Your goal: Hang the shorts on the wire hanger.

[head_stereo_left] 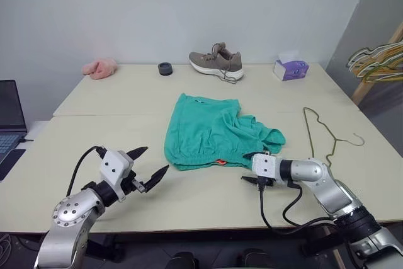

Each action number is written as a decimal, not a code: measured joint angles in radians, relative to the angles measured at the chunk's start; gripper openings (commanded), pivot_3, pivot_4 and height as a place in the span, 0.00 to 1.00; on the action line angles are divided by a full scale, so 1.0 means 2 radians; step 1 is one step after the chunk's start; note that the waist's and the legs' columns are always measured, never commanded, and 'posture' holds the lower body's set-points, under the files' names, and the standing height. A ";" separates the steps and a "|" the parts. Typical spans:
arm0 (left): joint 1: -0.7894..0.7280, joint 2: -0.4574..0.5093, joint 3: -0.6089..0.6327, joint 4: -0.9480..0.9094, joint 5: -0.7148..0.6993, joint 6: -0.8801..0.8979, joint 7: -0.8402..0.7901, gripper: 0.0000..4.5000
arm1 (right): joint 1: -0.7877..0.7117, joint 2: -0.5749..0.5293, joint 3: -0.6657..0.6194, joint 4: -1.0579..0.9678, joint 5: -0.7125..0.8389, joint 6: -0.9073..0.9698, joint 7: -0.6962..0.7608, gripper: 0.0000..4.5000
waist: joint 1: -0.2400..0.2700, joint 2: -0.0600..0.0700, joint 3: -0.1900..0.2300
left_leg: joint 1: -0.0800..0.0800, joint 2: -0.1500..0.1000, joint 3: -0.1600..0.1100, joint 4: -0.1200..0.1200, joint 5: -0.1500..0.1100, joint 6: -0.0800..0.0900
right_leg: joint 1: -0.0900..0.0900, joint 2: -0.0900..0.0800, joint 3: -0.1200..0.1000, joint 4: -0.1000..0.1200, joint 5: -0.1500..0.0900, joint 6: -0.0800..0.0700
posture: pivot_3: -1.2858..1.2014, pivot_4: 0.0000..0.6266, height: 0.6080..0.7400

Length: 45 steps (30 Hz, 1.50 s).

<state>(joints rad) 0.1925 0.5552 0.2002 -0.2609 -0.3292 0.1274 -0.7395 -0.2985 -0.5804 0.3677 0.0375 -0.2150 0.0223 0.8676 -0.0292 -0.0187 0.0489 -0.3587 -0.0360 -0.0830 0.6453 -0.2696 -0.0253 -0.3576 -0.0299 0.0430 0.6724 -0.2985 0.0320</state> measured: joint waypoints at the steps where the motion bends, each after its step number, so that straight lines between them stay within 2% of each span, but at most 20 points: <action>1: 0.000 0.000 0.000 0.000 0.000 0.000 0.000 1.00 | -0.002 0.000 0.001 0.001 -0.002 0.004 -0.001 0.40 | 0.000 0.000 0.000 | 0.000 0.000 0.000 0.000 0.000 0.000 | 0.000 0.000 0.000 0.000 0.000 0.000 | 0.50 0.00 1.00; 6: 0.000 -0.002 -0.006 0.002 0.007 -0.005 -0.005 1.00 | -0.029 -0.008 0.003 0.021 -0.024 0.012 -0.010 0.01 | -0.001 0.000 0.000 | 0.000 0.000 0.000 0.000 0.000 0.000 | 0.000 0.000 0.000 0.000 0.000 0.000 | 0.49 0.00 1.00; 10: 0.000 -0.005 -0.014 0.011 0.011 -0.011 -0.007 1.00 | -0.064 -0.044 0.004 0.068 -0.044 -0.028 -0.009 0.01 | -0.001 0.000 0.000 | 0.000 0.000 0.000 0.000 0.000 0.000 | 0.000 0.000 0.000 0.000 0.000 0.000 | 0.49 0.00 1.00; 12: 0.000 -0.005 -0.019 0.011 0.012 -0.013 -0.007 1.00 | -0.102 -0.074 0.014 0.122 -0.070 -0.082 -0.014 0.01 | -0.002 0.001 0.001 | 0.000 -0.001 0.001 0.000 0.000 0.000 | 0.000 0.000 0.000 0.000 0.000 0.000 | 0.49 0.00 1.00; 15: -0.001 -0.006 -0.021 0.013 0.013 -0.015 -0.007 1.00 | -0.188 -0.102 0.035 0.235 -0.132 -0.166 -0.060 0.01 | -0.004 0.002 0.001 | 0.000 -0.001 0.002 0.000 0.000 0.000 | 0.000 0.000 0.000 0.000 0.000 0.000 | 0.49 0.00 1.00; 18: -0.005 -0.007 -0.028 0.013 0.015 -0.016 -0.007 1.00 | -0.280 -0.105 0.054 0.350 -0.189 -0.229 -0.129 0.01 | -0.013 0.002 0.002 | 0.000 0.000 0.002 0.000 0.000 0.000 | 0.000 0.000 0.001 0.000 0.000 -0.001 | 0.49 0.00 1.00; 20: -0.006 -0.008 -0.032 0.013 0.015 -0.016 -0.006 1.00 | -0.310 -0.105 0.062 0.393 -0.201 -0.263 -0.133 0.01 | -0.016 0.001 0.001 | 0.000 0.000 0.002 0.000 0.000 0.000 | 0.000 0.000 0.001 0.000 0.000 -0.001 | 0.48 0.00 1.00; 21: -0.007 -0.008 -0.034 0.013 0.015 -0.016 -0.007 1.00 | -0.313 -0.105 0.063 0.405 -0.196 -0.287 -0.116 0.12 | -0.017 0.001 0.001 | 0.000 0.000 0.001 0.000 0.000 0.000 | 0.000 0.000 0.001 0.000 0.000 -0.001 | 0.48 0.00 1.00; 25: -0.011 -0.008 -0.040 0.013 0.015 -0.015 -0.006 1.00 | -0.292 -0.102 0.075 0.411 -0.178 -0.347 -0.048 0.41 | -0.018 0.001 0.001 | -0.001 0.000 0.001 0.000 0.000 0.000 | -0.001 0.000 0.001 0.000 0.000 -0.001 | 0.48 0.00 1.00; 26: -0.011 -0.008 -0.040 0.013 0.015 -0.015 -0.006 1.00 | -0.286 -0.103 0.078 0.411 -0.175 -0.358 -0.031 0.53 | -0.018 0.001 0.001 | -0.001 0.000 0.001 0.000 0.000 0.000 | -0.001 0.000 0.001 0.000 0.000 -0.001 | 0.48 0.00 1.00; 28: -0.013 -0.008 -0.040 0.013 0.015 -0.014 -0.006 1.00 | -0.280 -0.108 0.078 0.405 -0.162 -0.366 -0.010 0.66 | -0.019 0.001 0.001 | -0.001 0.000 0.001 0.000 0.000 0.000 | -0.001 0.000 0.001 0.001 0.000 -0.001 | 0.48 0.00 1.00; 30: -0.014 -0.007 -0.040 0.013 0.015 -0.014 -0.006 1.00 | -0.263 -0.122 0.072 0.378 -0.128 -0.369 0.031 0.82 | -0.019 0.001 0.001 | -0.001 0.000 0.001 0.000 0.000 0.000 | -0.001 -0.001 0.000 0.000 0.000 -0.001 | 0.48 0.00 1.00; 32: -0.015 -0.007 -0.040 0.012 0.015 -0.014 -0.007 1.00 | -0.223 -0.132 0.051 0.315 -0.048 -0.339 0.099 0.99 | -0.019 0.001 0.001 | 0.000 0.000 0.000 0.000 0.000 0.000 | 0.000 0.000 0.000 0.001 0.000 -0.001 | 0.48 0.00 1.00; 35: -0.015 -0.006 -0.039 0.013 0.015 -0.014 -0.007 1.00 | -0.162 -0.129 0.034 0.205 0.046 -0.268 0.160 0.99 | -0.019 0.002 0.001 | 0.000 0.001 0.000 0.000 0.000 0.000 | 0.000 0.000 0.000 0.001 0.000 -0.001 | 0.48 0.00 1.00; 37: -0.016 -0.005 -0.039 0.015 0.015 -0.014 -0.007 1.00 | -0.129 -0.109 0.026 0.130 0.074 -0.212 0.162 0.99 | -0.022 0.002 0.001 | 0.001 0.002 0.000 0.000 0.000 0.000 | 0.000 0.001 0.000 0.001 0.000 -0.001 | 0.48 0.00 1.00; 41: -0.024 -0.005 -0.039 0.018 0.015 -0.014 -0.007 1.00 | -0.115 -0.063 0.026 0.067 0.056 -0.131 0.122 0.99 | -0.022 0.002 0.001 | 0.002 0.002 0.000 0.001 0.000 0.000 | 0.000 0.002 0.000 0.003 0.000 -0.002 | 0.48 0.00 1.00; 45: -0.025 -0.004 -0.038 0.019 0.016 -0.014 -0.006 1.00 | -0.115 -0.022 0.027 0.065 0.004 -0.073 0.063 0.99 | -0.021 0.002 0.001 | 0.005 0.004 0.001 0.000 0.000 0.000 | 0.002 0.003 0.000 0.003 0.000 -0.001 | 0.48 0.00 1.00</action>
<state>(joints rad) 0.1431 0.5471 0.1233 -0.2237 -0.2980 0.0988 -0.7519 -0.5277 -0.6245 0.4213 0.1683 -0.2062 -0.1233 0.9944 -0.0719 -0.0155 0.0509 -0.3494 -0.0289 -0.0818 0.6463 -0.2697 -0.0259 -0.3528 -0.0236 0.0436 0.6776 -0.2991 0.0294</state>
